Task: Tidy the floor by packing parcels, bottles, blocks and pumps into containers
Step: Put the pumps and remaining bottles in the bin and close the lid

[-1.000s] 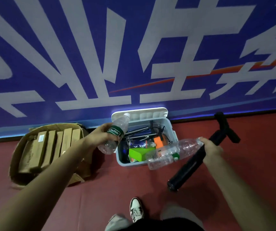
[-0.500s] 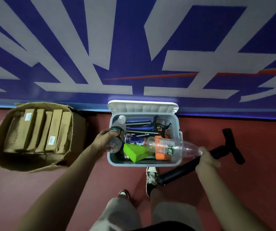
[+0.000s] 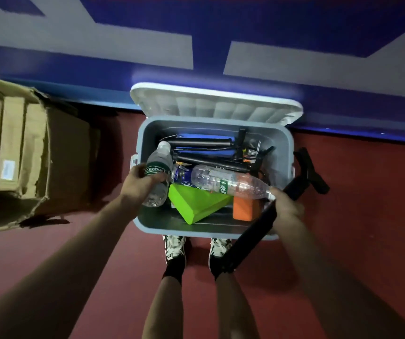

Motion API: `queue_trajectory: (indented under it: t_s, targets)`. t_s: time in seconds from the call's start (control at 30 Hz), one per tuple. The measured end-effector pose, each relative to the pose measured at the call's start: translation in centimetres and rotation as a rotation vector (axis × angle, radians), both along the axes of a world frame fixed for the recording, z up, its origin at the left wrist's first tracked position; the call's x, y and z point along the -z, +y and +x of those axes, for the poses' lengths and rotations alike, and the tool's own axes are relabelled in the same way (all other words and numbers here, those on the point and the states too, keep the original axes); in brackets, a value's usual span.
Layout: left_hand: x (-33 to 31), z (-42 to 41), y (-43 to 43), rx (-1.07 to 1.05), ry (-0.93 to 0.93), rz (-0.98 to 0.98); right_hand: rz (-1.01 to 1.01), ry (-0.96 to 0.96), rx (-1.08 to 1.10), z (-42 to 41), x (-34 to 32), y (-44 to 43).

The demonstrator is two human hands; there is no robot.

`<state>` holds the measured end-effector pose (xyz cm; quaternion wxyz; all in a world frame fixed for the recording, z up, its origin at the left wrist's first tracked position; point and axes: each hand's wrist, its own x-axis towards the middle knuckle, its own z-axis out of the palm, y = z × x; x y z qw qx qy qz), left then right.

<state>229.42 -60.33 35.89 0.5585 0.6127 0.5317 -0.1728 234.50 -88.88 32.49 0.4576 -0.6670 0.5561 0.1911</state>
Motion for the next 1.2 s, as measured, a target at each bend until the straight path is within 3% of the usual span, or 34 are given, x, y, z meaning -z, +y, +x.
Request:
queue_trajectory:
  t_s: [0.17,0.43,0.57,0.73,0.9,1.0,1.1,1.2]
  targets:
    - [6.2,0.7,0.4,0.045,0.031,0.133,0.050,-0.053,-0.031,0.0,6.4,2.2]
    - [12.0,1.0,-0.3,0.184,-0.068,0.262,0.189,-0.092,-0.045,-0.4,10.8,3.1]
    - [12.9,1.4,0.2,0.252,0.008,0.395,0.079,-0.110,-0.100,1.1,11.1,1.9]
    - [13.3,0.7,0.8,0.526,0.191,0.488,-0.204,-0.036,-0.275,0.7,9.5,-0.2]
    - [11.6,0.5,-0.7,0.518,-0.042,0.371,-0.125,-0.177,-0.650,-0.7,6.1,1.8]
    - [9.9,0.7,-1.3,0.216,-0.167,0.160,-0.081,-0.336,-1.064,-1.3,4.9,3.6]
    - [8.8,0.6,-0.2,-0.074,-0.136,-0.252,-0.039,-0.302,-1.617,-1.3,5.0,5.5]
    - [10.0,-1.3,1.0,-0.061,0.004,-0.443,-0.047,-0.204,-2.066,-1.7,6.3,8.6]
